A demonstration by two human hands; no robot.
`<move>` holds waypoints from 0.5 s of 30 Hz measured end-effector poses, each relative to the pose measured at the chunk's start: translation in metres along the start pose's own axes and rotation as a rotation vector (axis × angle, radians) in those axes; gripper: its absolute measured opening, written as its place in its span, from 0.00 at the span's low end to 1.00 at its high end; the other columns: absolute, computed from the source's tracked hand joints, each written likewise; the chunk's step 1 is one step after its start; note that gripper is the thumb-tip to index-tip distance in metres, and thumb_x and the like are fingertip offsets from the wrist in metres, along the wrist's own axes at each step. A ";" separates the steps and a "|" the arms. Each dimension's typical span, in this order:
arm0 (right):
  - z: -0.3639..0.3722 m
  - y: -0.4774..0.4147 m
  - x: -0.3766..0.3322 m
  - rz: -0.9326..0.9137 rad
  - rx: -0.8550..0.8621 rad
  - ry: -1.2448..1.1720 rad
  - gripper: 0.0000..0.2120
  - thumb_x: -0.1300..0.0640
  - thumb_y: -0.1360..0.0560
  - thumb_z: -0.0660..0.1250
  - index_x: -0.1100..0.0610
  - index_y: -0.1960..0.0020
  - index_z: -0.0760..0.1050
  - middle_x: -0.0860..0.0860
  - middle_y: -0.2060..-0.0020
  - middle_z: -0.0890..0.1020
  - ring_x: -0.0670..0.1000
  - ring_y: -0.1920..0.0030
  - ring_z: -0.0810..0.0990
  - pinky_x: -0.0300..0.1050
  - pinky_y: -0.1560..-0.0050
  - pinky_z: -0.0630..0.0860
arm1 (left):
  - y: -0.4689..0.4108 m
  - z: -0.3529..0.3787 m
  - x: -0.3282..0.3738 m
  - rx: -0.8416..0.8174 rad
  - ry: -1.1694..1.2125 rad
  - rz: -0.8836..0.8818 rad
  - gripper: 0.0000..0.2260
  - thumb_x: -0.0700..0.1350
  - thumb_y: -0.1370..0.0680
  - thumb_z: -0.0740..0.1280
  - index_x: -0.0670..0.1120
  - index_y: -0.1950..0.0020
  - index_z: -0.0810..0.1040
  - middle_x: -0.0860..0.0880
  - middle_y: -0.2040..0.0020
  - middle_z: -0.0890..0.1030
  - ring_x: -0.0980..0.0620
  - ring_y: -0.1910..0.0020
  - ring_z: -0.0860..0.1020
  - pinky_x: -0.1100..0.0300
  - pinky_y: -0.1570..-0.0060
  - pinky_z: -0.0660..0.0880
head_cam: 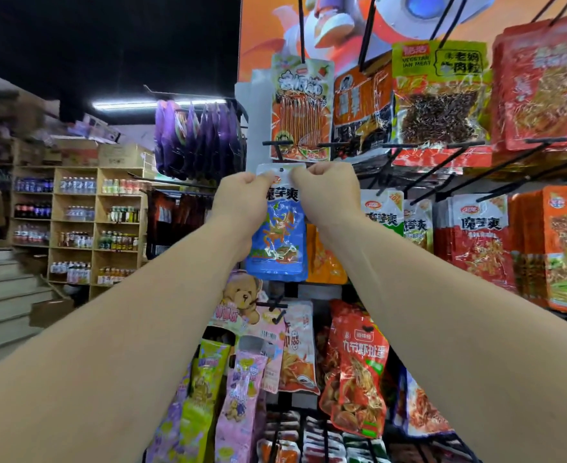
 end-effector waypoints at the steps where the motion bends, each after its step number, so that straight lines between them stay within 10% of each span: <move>1: 0.001 0.000 0.000 0.002 0.000 0.014 0.21 0.56 0.26 0.68 0.53 0.73 0.62 0.45 0.80 0.58 0.53 0.72 0.56 0.46 0.68 0.58 | -0.003 -0.001 -0.004 0.003 0.014 -0.006 0.20 0.62 0.32 0.71 0.47 0.54 0.78 0.46 0.57 0.74 0.46 0.58 0.73 0.47 0.55 0.72; 15: 0.003 -0.004 0.010 -0.099 0.087 0.209 0.26 0.53 0.21 0.69 0.55 0.76 0.65 0.47 0.82 0.64 0.48 0.79 0.62 0.42 0.71 0.61 | -0.017 0.001 -0.018 0.067 -0.165 0.147 0.23 0.47 0.17 0.67 0.48 0.70 0.64 0.54 0.75 0.58 0.50 0.72 0.56 0.53 0.67 0.57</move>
Point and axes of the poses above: each hand's wrist, its own y-axis away from the middle knuckle, its own z-axis out of the palm, x = y × z, the point moved 3 cm from there along -y, towards the middle knuckle
